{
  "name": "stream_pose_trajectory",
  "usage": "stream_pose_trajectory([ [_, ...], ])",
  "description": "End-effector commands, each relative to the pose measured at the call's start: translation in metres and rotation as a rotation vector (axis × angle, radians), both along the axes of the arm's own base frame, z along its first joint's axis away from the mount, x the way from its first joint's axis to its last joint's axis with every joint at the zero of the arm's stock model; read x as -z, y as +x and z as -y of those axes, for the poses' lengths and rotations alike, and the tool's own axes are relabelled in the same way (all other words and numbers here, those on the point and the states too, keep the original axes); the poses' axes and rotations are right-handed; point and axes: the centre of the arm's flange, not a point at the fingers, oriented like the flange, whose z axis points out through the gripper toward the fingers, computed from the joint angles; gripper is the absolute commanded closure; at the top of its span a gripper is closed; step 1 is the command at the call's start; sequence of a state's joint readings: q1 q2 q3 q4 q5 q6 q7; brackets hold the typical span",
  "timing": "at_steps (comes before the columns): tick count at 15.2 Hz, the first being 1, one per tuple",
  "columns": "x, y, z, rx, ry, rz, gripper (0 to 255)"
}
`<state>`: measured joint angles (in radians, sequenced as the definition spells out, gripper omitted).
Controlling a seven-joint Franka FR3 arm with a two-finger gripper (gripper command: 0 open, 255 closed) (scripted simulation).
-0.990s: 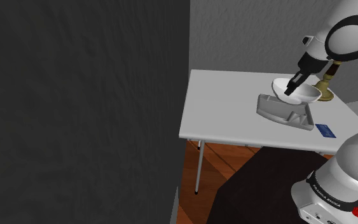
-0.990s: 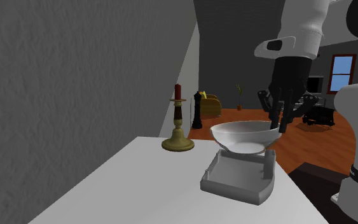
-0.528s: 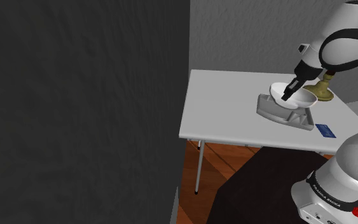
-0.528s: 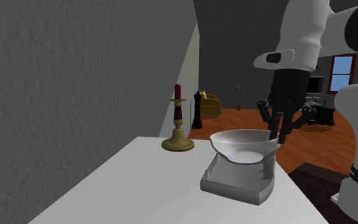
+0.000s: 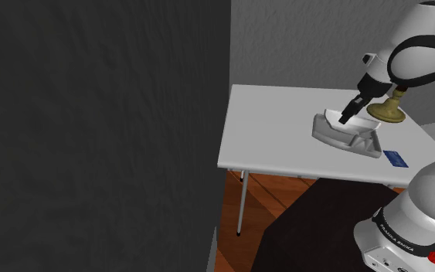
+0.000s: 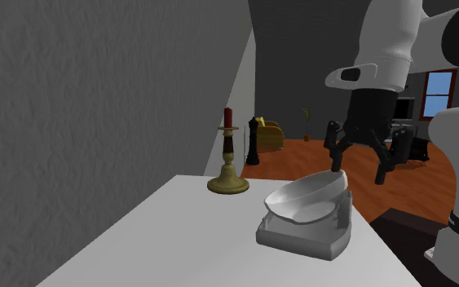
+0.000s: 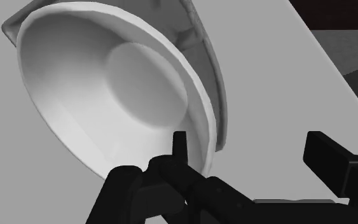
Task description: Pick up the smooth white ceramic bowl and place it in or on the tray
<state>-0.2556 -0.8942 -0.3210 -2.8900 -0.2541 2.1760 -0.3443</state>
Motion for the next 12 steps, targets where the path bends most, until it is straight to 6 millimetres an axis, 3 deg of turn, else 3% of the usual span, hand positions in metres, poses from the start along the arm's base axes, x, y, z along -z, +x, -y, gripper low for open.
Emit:
stream_pose_trajectory([
  [1,0.0,0.0,0.0,0.0,0.0,0.0,0],
  [3,0.0,0.0,0.0,0.0,0.0,0.0,0],
  [7,-0.049,-0.008,-0.002,0.0,0.0,0.0,0],
  [12,-0.049,-0.008,-0.002,0.0,0.0,0.0,0],
])
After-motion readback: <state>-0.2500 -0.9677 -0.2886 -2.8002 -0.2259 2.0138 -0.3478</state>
